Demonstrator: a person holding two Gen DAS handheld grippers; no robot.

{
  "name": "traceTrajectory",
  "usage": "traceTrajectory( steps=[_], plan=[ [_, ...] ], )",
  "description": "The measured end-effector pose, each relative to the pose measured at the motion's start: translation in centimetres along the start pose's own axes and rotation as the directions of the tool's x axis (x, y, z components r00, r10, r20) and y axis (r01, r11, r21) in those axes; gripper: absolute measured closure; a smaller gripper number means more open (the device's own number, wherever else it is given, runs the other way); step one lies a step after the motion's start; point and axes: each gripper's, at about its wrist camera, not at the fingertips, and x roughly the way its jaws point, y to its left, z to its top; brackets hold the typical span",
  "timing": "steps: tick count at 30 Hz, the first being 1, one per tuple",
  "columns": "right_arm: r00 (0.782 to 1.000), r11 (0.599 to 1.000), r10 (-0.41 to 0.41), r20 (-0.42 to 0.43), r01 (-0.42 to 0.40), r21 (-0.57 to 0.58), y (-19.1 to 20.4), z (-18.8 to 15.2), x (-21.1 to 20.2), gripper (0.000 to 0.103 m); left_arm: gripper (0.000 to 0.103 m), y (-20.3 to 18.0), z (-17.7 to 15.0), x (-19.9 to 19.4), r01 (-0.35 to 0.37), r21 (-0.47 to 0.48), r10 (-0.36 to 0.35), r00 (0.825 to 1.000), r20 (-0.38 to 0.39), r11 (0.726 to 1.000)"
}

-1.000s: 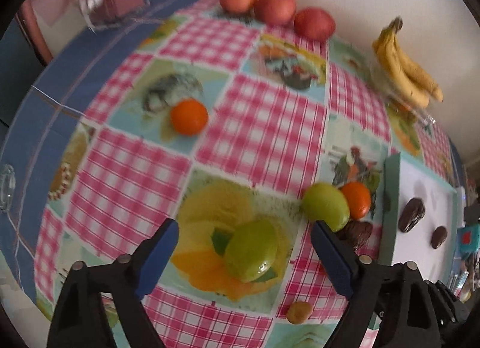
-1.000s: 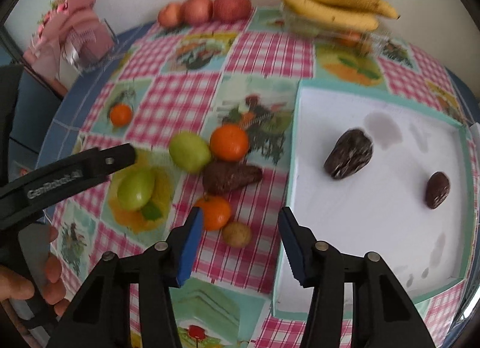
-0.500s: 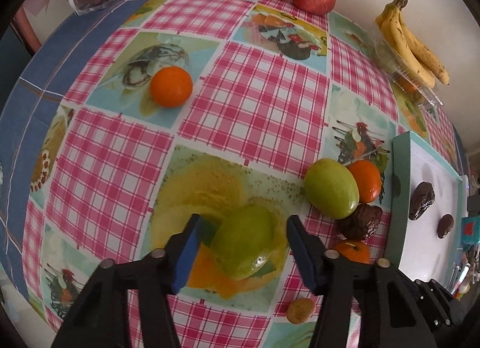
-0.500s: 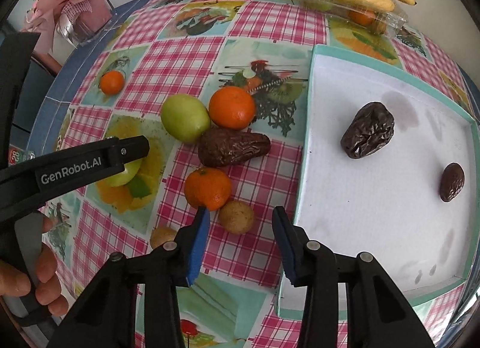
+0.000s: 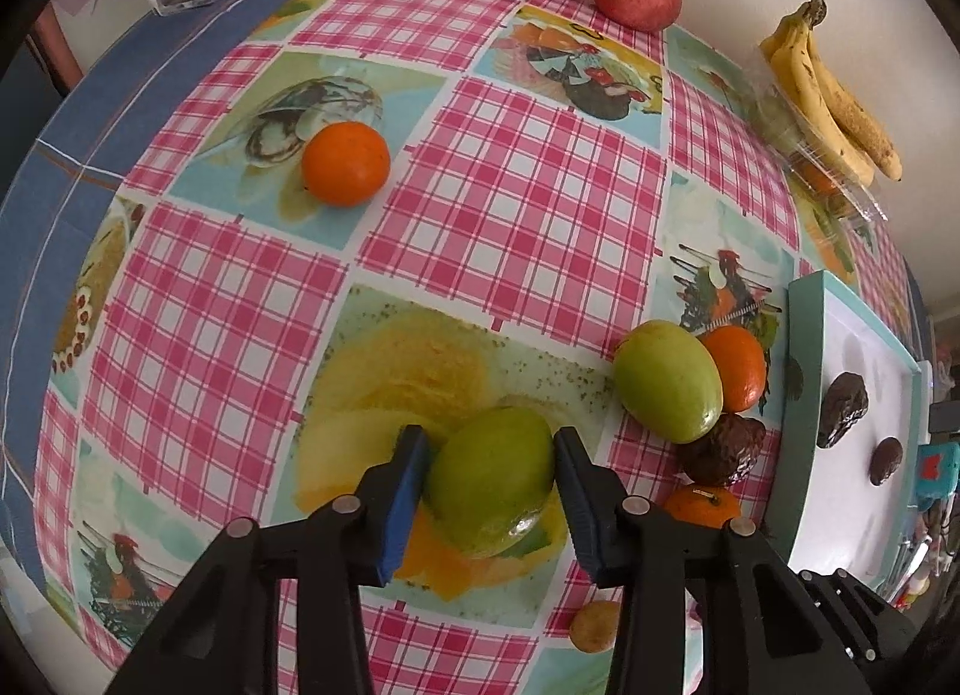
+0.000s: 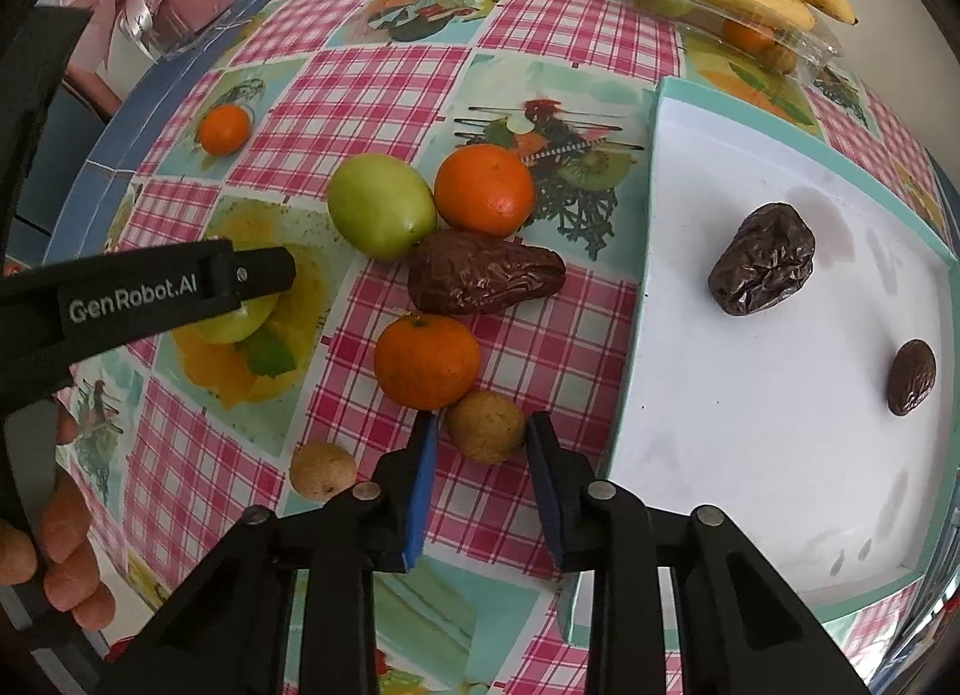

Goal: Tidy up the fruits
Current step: 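Grasp the small brown fruit with the right tool while the left grasps a green guava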

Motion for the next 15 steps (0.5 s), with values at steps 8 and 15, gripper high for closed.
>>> traceTrajectory(
  steps=[8, 15],
  plan=[
    [1.000, 1.000, 0.014, 0.022, -0.014, -0.008, 0.2, -0.2, -0.7, 0.075, 0.059, 0.1, 0.3, -1.3, 0.023, -0.021, -0.022, 0.999, 0.044, 1.000],
    [0.994, 0.999, 0.045, 0.102, -0.046, 0.010, -0.3, 0.2, -3.5, 0.075, 0.060, 0.2, 0.7, -4.1, 0.040, -0.026, -0.036, 0.991, 0.126, 0.999]
  ],
)
